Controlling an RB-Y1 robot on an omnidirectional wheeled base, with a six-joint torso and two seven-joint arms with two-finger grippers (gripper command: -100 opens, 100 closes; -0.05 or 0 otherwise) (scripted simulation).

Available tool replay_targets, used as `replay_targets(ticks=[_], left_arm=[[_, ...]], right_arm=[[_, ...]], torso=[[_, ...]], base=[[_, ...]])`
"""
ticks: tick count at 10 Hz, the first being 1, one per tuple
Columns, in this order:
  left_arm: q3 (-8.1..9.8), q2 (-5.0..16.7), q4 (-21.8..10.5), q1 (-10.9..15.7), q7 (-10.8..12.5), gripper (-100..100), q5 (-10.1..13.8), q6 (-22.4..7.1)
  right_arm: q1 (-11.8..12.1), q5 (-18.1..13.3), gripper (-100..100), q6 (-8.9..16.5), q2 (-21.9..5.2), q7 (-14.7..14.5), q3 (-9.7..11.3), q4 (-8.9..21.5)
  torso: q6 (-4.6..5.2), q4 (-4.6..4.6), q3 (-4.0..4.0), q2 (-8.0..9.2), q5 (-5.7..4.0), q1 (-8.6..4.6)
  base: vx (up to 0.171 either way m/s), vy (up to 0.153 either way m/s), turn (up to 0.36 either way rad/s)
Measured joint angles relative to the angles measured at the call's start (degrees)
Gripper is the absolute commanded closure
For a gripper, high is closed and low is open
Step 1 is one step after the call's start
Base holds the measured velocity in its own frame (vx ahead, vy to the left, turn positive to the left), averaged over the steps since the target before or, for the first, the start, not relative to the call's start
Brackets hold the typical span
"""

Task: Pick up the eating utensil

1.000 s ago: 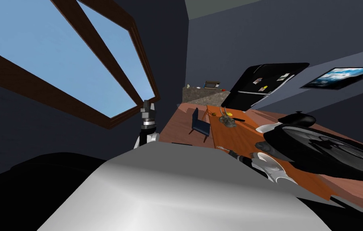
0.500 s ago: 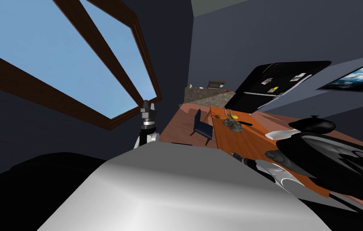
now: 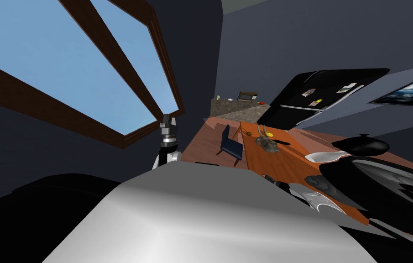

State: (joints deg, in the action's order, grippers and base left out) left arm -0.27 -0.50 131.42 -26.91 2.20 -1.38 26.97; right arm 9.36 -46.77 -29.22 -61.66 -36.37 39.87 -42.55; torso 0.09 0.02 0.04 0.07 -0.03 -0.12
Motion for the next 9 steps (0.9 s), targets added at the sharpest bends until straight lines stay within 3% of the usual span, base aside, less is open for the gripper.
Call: replay_targets(ticks=[2, 3, 7, 8, 9], left_arm=[[0.0, 0.0, 0.0, 0.0, 0.0, 0, 0.0, 0.0], [0.0, 0.0, 0.0, 0.0, 0.0, 0, 0.0, 0.0], [0.0, 0.0, 0.0, 0.0, 0.0, 0, 0.0, 0.0], [0.0, 0.0, 0.0, 0.0, 0.0, 0, 0.0, 0.0], [0.0, 0.0, 0.0, 0.0, 0.0, 0, 0.0, 0.0]], right_arm=[[-0.42, -0.04, -100, 0.39, 1.77, -0.86, -0.14, 1.67], [-0.44, -0.05, 100, 0.48, 1.89, -0.94, -0.13, 1.75], [-0.45, -0.13, 100, 0.43, 1.84, -1.07, -0.08, 1.71], [-0.46, -0.13, 0, 0.43, 1.83, -1.07, -0.09, 1.71], [-0.47, -0.13, 100, 0.44, 1.83, -1.07, -0.09, 1.71]], torso=[[0.0, 0.0, 0.01, 0.01, 0.0, 0.03], [0.01, 0.01, 0.01, 0.02, 0.02, 0.1], [0.08, 0.02, 0.03, 0.03, 0.02, 0.16], [0.09, 0.02, 0.03, 0.04, 0.01, 0.16], [0.1, 0.01, 0.03, 0.04, 0.01, 0.16]], base=[[0.001, -0.031, 0.026], [0.0, 0.0, 0.0], [0.0, 0.0, 0.0], [0.0, 0.0, 0.0], [-0.003, 0.042, -0.085]])
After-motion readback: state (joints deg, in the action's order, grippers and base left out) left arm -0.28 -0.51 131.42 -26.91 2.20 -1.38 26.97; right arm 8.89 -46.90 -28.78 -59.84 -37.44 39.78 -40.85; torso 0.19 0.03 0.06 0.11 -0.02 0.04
